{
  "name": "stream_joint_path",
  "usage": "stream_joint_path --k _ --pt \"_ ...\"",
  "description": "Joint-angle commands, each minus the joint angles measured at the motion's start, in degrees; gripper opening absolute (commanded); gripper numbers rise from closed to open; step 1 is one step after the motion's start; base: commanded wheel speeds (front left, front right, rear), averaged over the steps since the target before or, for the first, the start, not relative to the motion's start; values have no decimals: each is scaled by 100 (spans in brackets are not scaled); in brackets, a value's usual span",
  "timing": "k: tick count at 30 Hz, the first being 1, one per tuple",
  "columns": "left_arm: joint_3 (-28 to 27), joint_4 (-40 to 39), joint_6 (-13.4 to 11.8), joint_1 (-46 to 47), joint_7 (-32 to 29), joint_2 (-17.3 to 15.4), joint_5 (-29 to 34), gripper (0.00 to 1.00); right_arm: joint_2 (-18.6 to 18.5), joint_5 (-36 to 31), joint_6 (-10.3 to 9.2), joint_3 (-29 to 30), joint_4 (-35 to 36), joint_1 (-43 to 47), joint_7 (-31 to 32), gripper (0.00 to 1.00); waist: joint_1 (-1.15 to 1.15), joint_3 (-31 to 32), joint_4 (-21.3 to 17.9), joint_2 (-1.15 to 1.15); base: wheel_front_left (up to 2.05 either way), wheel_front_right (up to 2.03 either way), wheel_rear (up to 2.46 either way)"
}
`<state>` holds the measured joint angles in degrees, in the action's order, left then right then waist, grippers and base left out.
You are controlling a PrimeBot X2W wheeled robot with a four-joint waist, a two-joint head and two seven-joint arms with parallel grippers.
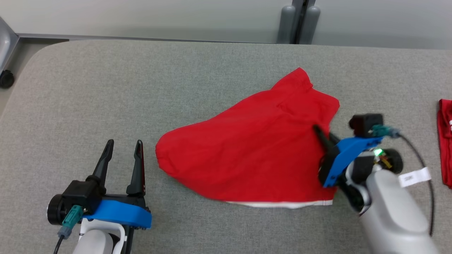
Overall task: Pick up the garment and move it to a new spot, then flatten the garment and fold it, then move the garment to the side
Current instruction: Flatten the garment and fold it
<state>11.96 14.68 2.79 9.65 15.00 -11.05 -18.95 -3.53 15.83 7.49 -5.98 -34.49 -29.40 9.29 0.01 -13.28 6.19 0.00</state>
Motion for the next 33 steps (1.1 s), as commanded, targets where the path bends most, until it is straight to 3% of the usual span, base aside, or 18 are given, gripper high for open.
stream_joint_path --k 1,10,16,17,18,27,33 --pt "-36 -25 28 110 23 8 59 100 -159 35 1 124 -26 -179 -100 0 -1 -46 11 0 0 0 0" --pt "-87 -181 174 305 23 133 235 100 -884 -157 1 986 -282 -799 -220 0 -1 -480 121 0 0 0 0" --pt "-65 -142 245 455 23 186 351 100 -1076 -262 1 1085 -497 -1158 -310 0 -1 -708 172 0 0 0 0" --pt "-62 -125 260 481 23 197 360 100 -1080 -245 1 996 -529 -1190 -326 41 -1 -717 174 0 0 0 0" --pt "-58 -105 273 508 24 209 383 100 -1107 -240 1 927 -563 -1213 -362 100 -1 -715 173 0 0 0 0" --pt "-122 79 335 324 23 313 432 100 -1048 -22 1 645 -715 -835 -943 100 -1 -233 39 0 0 0 0" --pt "-330 216 333 -52 23 290 429 100 -918 84 1 449 -51 277 -1592 100 -1 396 -295 0 0 0 0"
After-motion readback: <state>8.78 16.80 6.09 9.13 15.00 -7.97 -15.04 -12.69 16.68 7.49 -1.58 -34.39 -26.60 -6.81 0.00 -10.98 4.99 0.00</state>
